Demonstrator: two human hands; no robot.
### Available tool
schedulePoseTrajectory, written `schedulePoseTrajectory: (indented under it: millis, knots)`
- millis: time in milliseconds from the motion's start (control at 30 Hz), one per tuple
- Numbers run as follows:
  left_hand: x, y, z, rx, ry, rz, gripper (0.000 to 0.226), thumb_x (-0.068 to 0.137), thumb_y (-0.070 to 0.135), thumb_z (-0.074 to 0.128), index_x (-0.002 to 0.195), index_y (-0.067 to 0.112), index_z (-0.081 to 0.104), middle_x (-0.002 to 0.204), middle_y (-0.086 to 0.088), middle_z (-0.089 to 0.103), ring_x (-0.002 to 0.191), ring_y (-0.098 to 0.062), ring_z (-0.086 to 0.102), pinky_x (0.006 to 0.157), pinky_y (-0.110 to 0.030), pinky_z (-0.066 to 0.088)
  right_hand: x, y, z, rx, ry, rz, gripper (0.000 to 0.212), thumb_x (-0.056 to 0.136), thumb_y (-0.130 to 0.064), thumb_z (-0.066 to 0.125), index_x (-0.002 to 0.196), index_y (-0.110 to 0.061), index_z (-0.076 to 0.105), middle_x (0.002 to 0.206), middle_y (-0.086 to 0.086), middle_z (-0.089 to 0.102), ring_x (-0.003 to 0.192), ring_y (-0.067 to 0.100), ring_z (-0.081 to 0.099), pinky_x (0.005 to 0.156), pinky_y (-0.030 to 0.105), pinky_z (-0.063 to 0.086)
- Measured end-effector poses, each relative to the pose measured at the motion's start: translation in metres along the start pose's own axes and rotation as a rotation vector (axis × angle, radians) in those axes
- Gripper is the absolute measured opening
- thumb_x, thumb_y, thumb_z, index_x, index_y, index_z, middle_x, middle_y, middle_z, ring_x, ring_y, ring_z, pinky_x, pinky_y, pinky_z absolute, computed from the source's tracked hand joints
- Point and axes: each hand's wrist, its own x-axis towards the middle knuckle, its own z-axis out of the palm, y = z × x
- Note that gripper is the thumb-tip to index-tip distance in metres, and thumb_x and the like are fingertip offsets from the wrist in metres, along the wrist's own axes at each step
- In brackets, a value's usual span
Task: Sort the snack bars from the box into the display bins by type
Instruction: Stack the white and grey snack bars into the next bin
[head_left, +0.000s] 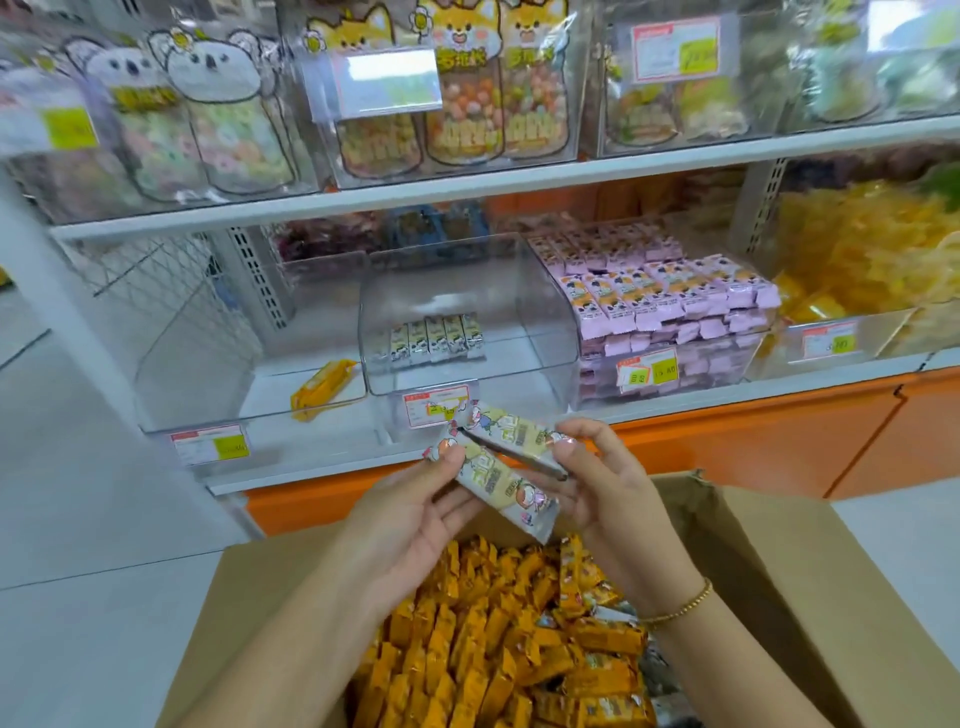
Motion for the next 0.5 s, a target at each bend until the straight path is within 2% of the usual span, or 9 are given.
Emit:
schedulePoseTrajectory:
  millis: [67,167,333,400,467,500]
  knots:
    - [0.003,0.002,-0.005,0.036,0.023,0.003,0.034,0.072,0.008,0.060,0.105,-0.002,0.061,0.100,-0.019,0.071,0.085,-0.024,0.072,0.069,-0.030,0.060,0.001,0.003,0.004,-0.018,-0.004,0.040,0.025,0.092,-0.010,0.052,0.117,-0.013,0.055,0.107,0.015,0.071,0.094,0.031,0.070,0.071,0.028,0.059]
    - [0.007,0.009,-0.012,0.137,0.067,0.038,0.021,0.080,0.007,0.060,0.099,-0.003,0.062,0.097,-0.017,0.073,0.084,-0.022,0.072,0.071,-0.029,0.059,0.005,0.008,0.009,-0.175,-0.029,0.053,0.029,0.087,-0.017,0.059,0.114,-0.019,0.065,0.110,0.010,0.070,0.096,0.026,0.069,0.068,0.027,0.057]
    - [0.017,0.024,-0.020,0.179,0.149,0.069,0.021,0.088,0.007,0.059,0.108,-0.001,0.062,0.097,-0.013,0.073,0.090,-0.021,0.071,0.073,-0.031,0.060,0.022,0.008,0.020,-0.434,-0.119,0.034,0.029,0.093,-0.008,0.056,0.114,-0.025,0.067,0.096,0.002,0.072,0.089,0.018,0.068,0.074,0.027,0.056]
    - [0.022,0.029,-0.022,0.167,0.194,0.085,0.017,0.088,0.007,0.059,0.103,-0.001,0.063,0.091,-0.011,0.074,0.084,-0.019,0.072,0.069,-0.030,0.059,0.029,0.007,0.028,-0.619,-0.156,-0.017,0.032,0.090,-0.011,0.061,0.119,-0.027,0.061,0.108,-0.003,0.068,0.096,0.012,0.067,0.079,0.027,0.056]
    - [0.029,0.032,-0.022,0.108,0.224,0.107,0.013,0.088,0.006,0.060,0.098,0.000,0.064,0.086,-0.010,0.075,0.079,-0.018,0.072,0.065,-0.029,0.060,0.036,0.008,0.033,-0.971,-0.177,-0.154,0.049,0.081,-0.025,0.074,0.125,-0.031,0.053,0.122,-0.014,0.053,0.108,0.002,0.056,0.088,0.021,0.051]
    - [0.033,0.034,-0.021,0.075,0.230,0.116,0.013,0.087,0.007,0.061,0.098,0.000,0.064,0.087,-0.010,0.074,0.079,-0.018,0.072,0.064,-0.029,0.060,0.040,0.009,0.037,-1.172,-0.171,-0.250,0.060,0.076,-0.033,0.077,0.129,-0.034,0.048,0.122,-0.019,0.046,0.110,-0.003,0.048,0.092,0.016,0.046]
